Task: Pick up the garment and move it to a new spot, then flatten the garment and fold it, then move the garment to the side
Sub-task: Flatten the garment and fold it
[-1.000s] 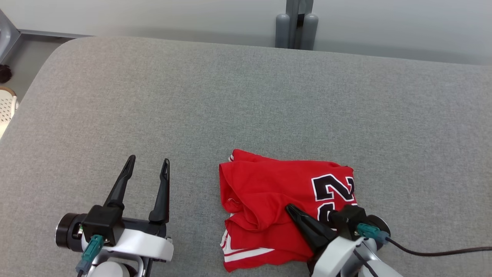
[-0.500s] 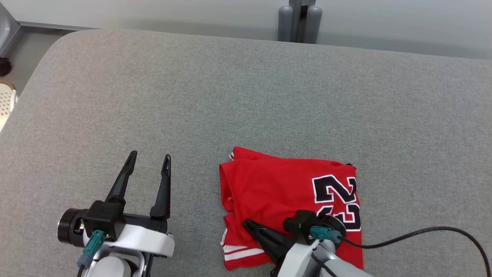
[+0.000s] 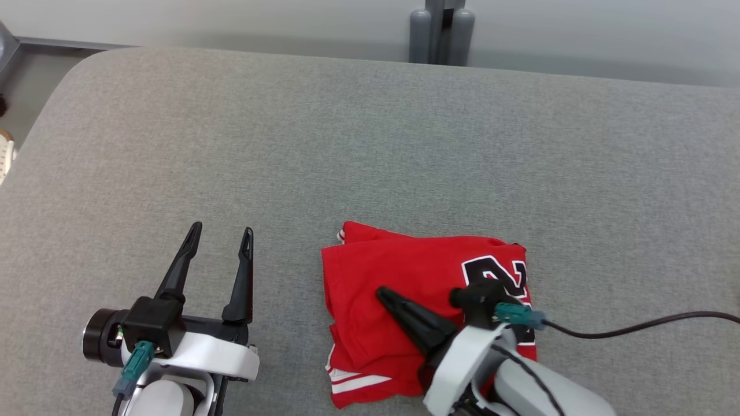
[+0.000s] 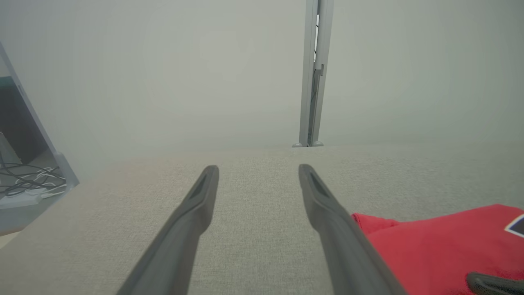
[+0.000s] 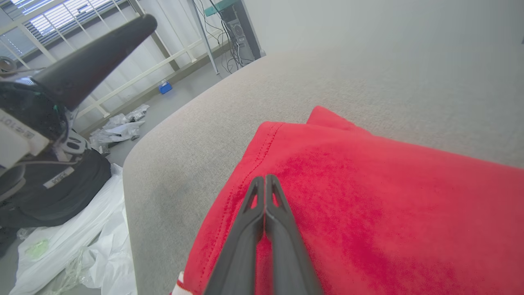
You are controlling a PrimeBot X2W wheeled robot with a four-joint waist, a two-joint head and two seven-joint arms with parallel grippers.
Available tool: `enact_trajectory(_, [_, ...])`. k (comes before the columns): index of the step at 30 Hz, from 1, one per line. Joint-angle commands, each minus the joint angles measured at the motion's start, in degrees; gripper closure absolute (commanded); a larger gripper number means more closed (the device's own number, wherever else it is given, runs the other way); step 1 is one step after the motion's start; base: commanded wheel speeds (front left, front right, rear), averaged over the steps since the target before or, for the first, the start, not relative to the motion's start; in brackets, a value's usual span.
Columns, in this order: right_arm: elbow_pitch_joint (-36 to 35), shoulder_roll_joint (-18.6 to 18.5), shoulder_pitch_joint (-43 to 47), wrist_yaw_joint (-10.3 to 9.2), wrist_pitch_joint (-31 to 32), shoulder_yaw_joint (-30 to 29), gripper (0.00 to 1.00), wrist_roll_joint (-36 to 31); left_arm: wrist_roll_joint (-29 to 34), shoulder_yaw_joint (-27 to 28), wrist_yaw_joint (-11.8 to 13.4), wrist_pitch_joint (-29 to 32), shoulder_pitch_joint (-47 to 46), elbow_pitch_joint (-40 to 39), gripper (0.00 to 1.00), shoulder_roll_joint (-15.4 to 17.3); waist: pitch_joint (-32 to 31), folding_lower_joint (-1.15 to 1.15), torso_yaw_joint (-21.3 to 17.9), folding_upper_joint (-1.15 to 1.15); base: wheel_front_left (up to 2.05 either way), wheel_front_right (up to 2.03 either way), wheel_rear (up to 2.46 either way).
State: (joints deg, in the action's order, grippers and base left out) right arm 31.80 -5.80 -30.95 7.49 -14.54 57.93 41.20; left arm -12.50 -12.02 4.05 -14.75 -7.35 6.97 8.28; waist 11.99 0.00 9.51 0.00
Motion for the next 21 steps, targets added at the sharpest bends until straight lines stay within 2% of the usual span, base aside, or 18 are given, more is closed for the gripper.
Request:
enact_trajectory(1, [-1.9,-1.8,1.3,0.04,-0.4,-1.9,1.00,0.8,0.1,0.3,0.1,-0.4,0.3,-0.2,0.00,0.5,-0.3,0.00,-0.8,0.00,0.00,0.00,0.00])
enact_trajectory(5, [-6.8,-5.6,3.9,0.03,-0.2,-8.2,1.00,1.0,0.4,0.6,0.6,-0.3,0.6,-0.7,0.00,1.2,-0.8,0.00,-2.4,0.00,0.00,0.00,0.00])
enact_trajectory(10, [-13.9,-9.0,9.6,0.03,-0.3,-21.1,1.00,-1.7,1.1,1.3,1.3,-0.3,0.6,-2.1,0.00,2.0,-1.3,0.00,-4.5,0.00,0.00,0.00,0.00])
enact_trajectory(12, [-16.7,-9.4,11.9,0.03,-0.4,-27.4,1.00,-3.9,1.3,1.7,1.7,-0.3,0.5,-2.7,0.00,2.5,-1.5,0.00,-5.3,0.00,0.00,0.00,0.00])
enact_trajectory(16, [-22.2,-7.8,16.5,0.04,0.1,-39.2,1.00,-9.2,1.5,2.1,2.2,-0.3,0.8,-3.8,0.00,3.2,-2.2,0.00,-7.0,0.00,0.00,0.00,0.00])
enact_trajectory(18, [-24.5,-7.0,18.4,0.03,1.1,-44.1,0.56,-12.6,1.5,2.2,2.3,-0.1,0.8,-4.2,0.00,3.4,-2.5,0.00,-7.6,0.00,0.00,0.00,0.00])
enact_trajectory(19, [-25.7,-6.1,19.3,0.04,1.6,-46.2,0.15,-13.7,1.5,2.3,2.3,0.0,0.8,-4.2,0.00,3.6,-2.7,0.00,-7.9,0.00,0.00,0.00,0.00])
enact_trajectory(20, [-26.8,-5.5,20.1,0.04,2.1,-48.0,0.00,-15.3,1.5,2.1,2.3,0.0,0.9,-4.5,0.00,3.6,-2.9,0.00,-8.1,0.00,0.00,0.00,0.00])
enact_trajectory(21, [-27.7,-5.1,20.9,0.04,2.6,-50.0,0.00,-17.1,1.6,2.1,2.5,0.3,1.0,-4.7,0.00,3.7,-3.2,0.00,-8.3,0.00,0.00,0.00,0.00])
